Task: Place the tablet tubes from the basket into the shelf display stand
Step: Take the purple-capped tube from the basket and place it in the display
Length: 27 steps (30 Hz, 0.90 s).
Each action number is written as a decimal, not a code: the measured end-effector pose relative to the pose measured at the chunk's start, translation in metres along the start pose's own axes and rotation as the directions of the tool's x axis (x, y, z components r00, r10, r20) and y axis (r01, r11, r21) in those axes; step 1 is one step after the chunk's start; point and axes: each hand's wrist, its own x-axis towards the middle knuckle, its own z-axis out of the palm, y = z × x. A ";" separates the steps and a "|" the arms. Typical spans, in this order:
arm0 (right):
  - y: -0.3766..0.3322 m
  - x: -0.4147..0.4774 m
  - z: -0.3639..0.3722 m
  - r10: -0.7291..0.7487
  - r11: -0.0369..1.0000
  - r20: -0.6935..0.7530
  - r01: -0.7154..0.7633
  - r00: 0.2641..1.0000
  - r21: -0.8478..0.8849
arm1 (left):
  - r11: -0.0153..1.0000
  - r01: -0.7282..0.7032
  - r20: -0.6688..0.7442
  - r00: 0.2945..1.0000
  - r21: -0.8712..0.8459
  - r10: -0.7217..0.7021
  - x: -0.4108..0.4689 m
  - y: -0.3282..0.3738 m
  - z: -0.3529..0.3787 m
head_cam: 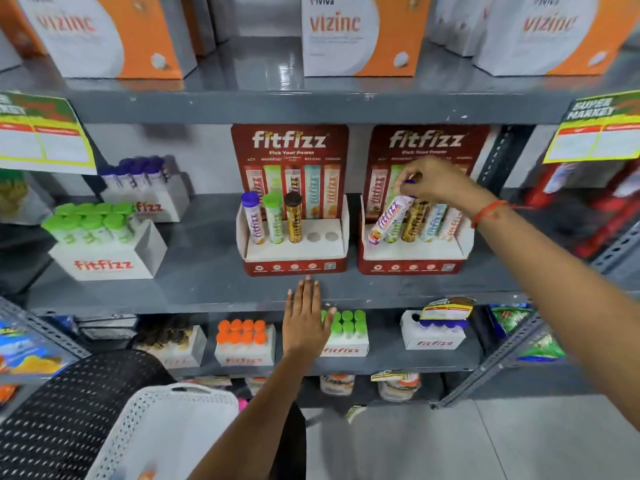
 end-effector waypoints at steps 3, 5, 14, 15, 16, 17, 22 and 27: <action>0.002 0.009 0.006 0.010 0.998 -0.043 -0.013 0.999 -0.067 | 1.000 0.014 0.013 1.000 0.009 -0.014 0.000 -0.001 -0.001; 0.004 0.015 0.008 0.044 0.996 -0.043 -0.047 0.998 -0.078 | 1.000 0.018 0.018 1.000 0.023 -0.018 0.000 -0.001 0.000; 0.006 0.032 0.030 -0.010 0.991 -0.014 0.008 1.000 -0.136 | 0.999 0.019 -0.006 1.000 0.038 -0.019 0.001 -0.002 0.007; 0.007 0.032 0.034 -0.031 0.988 0.001 0.031 1.000 -0.148 | 0.999 0.024 -0.010 1.000 0.034 -0.023 0.001 -0.003 0.007; 0.008 0.032 0.038 -0.048 0.986 0.013 0.049 0.999 -0.160 | 0.999 0.028 -0.011 1.000 0.031 -0.028 0.001 -0.003 0.008; 0.009 0.033 0.041 -0.056 0.984 0.016 0.058 0.998 -0.168 | 0.999 0.031 -0.014 0.999 0.027 -0.030 0.001 -0.004 0.009; 0.008 0.036 0.040 -0.072 0.974 0.069 0.085 0.995 -0.210 | 1.000 0.028 -0.030 0.999 0.011 -0.028 0.002 -0.003 0.012; 0.010 0.038 0.053 -0.088 0.965 0.104 0.111 0.991 -0.237 | 1.000 0.021 -0.049 0.999 0.009 -0.020 0.001 -0.005 0.014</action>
